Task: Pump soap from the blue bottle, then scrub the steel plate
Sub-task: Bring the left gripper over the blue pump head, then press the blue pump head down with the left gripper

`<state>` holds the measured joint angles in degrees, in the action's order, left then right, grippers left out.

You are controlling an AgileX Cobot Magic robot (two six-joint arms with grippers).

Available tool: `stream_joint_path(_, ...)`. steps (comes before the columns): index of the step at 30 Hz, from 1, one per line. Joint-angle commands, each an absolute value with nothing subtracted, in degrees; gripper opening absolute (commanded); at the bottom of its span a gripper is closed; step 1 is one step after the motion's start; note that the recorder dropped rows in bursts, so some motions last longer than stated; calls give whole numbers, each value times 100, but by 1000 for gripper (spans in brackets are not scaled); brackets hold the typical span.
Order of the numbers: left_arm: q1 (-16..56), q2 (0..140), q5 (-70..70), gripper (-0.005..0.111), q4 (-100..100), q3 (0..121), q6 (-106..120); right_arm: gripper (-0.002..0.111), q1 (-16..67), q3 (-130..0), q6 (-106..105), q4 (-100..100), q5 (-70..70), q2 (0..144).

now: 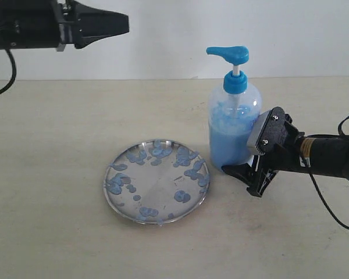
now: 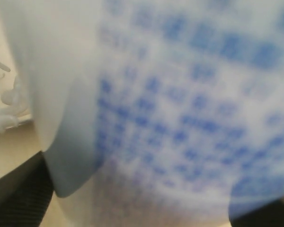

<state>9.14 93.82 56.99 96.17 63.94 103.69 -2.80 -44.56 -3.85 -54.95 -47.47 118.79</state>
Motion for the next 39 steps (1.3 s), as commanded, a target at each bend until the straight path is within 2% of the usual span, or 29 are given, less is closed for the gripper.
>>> stream_joint_path(1, 1355, 9433, 5388, 4, 9397, 6930, 10369, 0, -286, -4418, -508, -5708, -4472, 11890)
stream_joint_path(11, 1916, 9820, 5335, 4, 9338, 7427, 10353, 0, -286, -4418, -508, -5664, -4472, 11890)
stream_joint_path(21, 2002, 10402, 4941, 4, 9350, 8010, 10528, 0, -286, -4418, -508, -5614, -4521, 11890)
stream_joint_path(28, 2058, 10852, 5553, 4, 9350, 8470, 10527, 0, -286, -4418, -508, -5614, -4521, 11890)
stream_joint_path(39, 2743, 11181, 5136, 4, 9042, 9031, 10536, 0, -286, -4418, -508, -5614, -4521, 11890)
